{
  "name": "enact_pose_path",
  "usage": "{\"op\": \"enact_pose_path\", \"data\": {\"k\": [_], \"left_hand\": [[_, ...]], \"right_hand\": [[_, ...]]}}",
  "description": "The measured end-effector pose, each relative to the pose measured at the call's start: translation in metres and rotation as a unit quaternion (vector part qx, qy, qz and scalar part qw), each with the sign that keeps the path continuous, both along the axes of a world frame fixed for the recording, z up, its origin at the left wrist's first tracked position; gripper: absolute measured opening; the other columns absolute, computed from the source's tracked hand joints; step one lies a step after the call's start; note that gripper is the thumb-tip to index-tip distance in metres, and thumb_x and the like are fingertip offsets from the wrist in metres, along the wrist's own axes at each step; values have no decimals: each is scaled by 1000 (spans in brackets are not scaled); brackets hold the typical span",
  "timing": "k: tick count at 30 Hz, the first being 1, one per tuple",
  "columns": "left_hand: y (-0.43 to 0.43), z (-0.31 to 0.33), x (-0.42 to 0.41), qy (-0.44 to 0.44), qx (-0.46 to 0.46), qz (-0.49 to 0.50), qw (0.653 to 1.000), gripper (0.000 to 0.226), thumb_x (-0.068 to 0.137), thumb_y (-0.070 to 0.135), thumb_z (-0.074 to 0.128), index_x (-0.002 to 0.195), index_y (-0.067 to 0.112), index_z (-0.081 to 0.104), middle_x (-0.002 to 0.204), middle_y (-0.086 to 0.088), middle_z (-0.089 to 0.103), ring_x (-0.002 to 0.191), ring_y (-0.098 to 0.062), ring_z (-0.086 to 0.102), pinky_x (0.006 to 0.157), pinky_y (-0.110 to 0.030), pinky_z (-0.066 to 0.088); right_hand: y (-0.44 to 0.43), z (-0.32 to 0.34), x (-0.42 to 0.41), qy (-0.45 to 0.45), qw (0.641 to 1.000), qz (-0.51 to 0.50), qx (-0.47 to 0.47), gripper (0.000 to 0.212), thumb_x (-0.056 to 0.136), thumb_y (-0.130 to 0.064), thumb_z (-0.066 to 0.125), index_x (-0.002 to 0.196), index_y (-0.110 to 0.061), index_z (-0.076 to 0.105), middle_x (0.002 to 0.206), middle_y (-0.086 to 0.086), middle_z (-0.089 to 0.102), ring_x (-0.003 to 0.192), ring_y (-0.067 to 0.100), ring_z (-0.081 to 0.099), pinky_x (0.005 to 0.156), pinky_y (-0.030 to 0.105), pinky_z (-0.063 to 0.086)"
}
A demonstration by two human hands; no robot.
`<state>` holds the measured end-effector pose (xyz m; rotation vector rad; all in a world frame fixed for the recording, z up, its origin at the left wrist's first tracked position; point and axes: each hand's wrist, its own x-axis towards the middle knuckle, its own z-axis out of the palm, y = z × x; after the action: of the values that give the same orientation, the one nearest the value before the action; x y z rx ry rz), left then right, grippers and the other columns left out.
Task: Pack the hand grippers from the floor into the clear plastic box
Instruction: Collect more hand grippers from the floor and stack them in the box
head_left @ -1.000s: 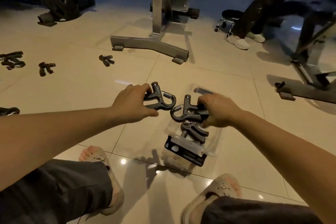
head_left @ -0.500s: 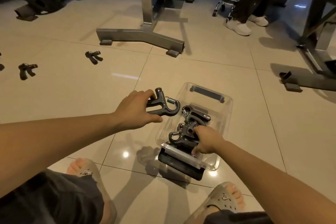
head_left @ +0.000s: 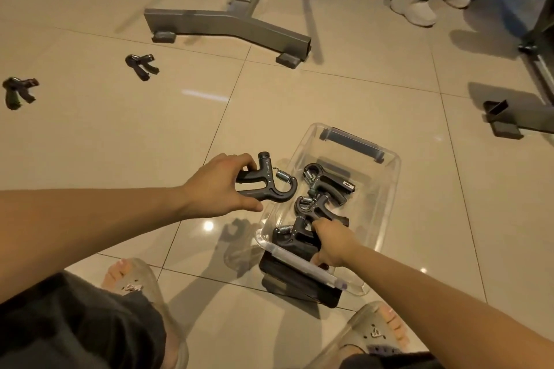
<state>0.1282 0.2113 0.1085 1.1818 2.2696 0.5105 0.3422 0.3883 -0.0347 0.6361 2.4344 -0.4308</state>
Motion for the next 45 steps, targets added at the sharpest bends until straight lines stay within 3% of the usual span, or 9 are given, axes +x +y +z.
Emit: {"op": "enact_pose_path", "data": {"k": [13,19,22,25,30,34,38,41,45], "left_hand": [[19,-4,-4,8,-3,-22,1000,66,63,57,89,114,30,55,100,15,56,104,-14,51,88,-38,49],[22,-1,-2,39,8,-12,999,70,64,59,87,118,28,54,103,10,58,104,-15,50,84,-37,47],[24,3,5,45,28,9,999,69,65,59,86,118,28,54,106,8,60,104,-17,51,86,-39,48],[27,8,12,50,52,22,997,69,65,61,85,118,29,55,107,5,63,102,-16,51,87,-41,50],[24,18,30,64,73,13,995,64,66,66,81,113,31,55,102,8,64,95,-15,54,82,-38,51],[22,35,20,-27,85,52,995,36,83,64,68,100,32,63,87,10,68,82,-10,65,77,-40,56],[19,47,-1,-18,79,-14,997,43,90,38,73,128,35,55,109,16,64,96,-1,63,89,-32,55],[18,50,1,-27,76,-55,995,43,85,26,80,125,30,64,108,16,67,95,3,63,87,-19,51],[18,48,0,0,112,-65,992,24,84,27,81,106,25,71,94,11,68,89,-6,64,85,-34,55]], "right_hand": [[4,2,-10,-27,999,-2,-38,62,79,-37,83,128,-14,55,128,8,62,116,29,60,91,39,52],[41,70,-39,73,985,-112,-108,45,79,-32,83,116,-14,63,105,3,69,96,22,64,85,39,55],[50,126,-46,164,919,-244,-264,25,87,-15,77,108,-7,65,93,11,67,79,24,63,66,38,54],[36,167,-44,201,828,-337,-401,21,96,-12,67,113,1,64,89,13,69,73,19,68,65,34,57],[8,170,-47,273,761,-437,-394,19,101,-12,60,109,4,61,97,25,70,69,25,73,57,33,61],[16,175,-47,309,812,-359,-342,17,103,-11,55,108,1,66,93,22,68,72,30,68,71,46,60],[25,183,-46,309,866,-256,-299,17,103,-14,56,107,-5,70,85,14,67,67,24,64,63,36,58],[25,187,-50,310,873,-220,-305,19,103,-14,55,110,-6,70,83,10,66,69,21,63,61,27,56],[21,188,-56,320,865,-220,-318,21,103,-15,54,116,-6,69,90,17,69,73,22,65,62,27,57]]}}
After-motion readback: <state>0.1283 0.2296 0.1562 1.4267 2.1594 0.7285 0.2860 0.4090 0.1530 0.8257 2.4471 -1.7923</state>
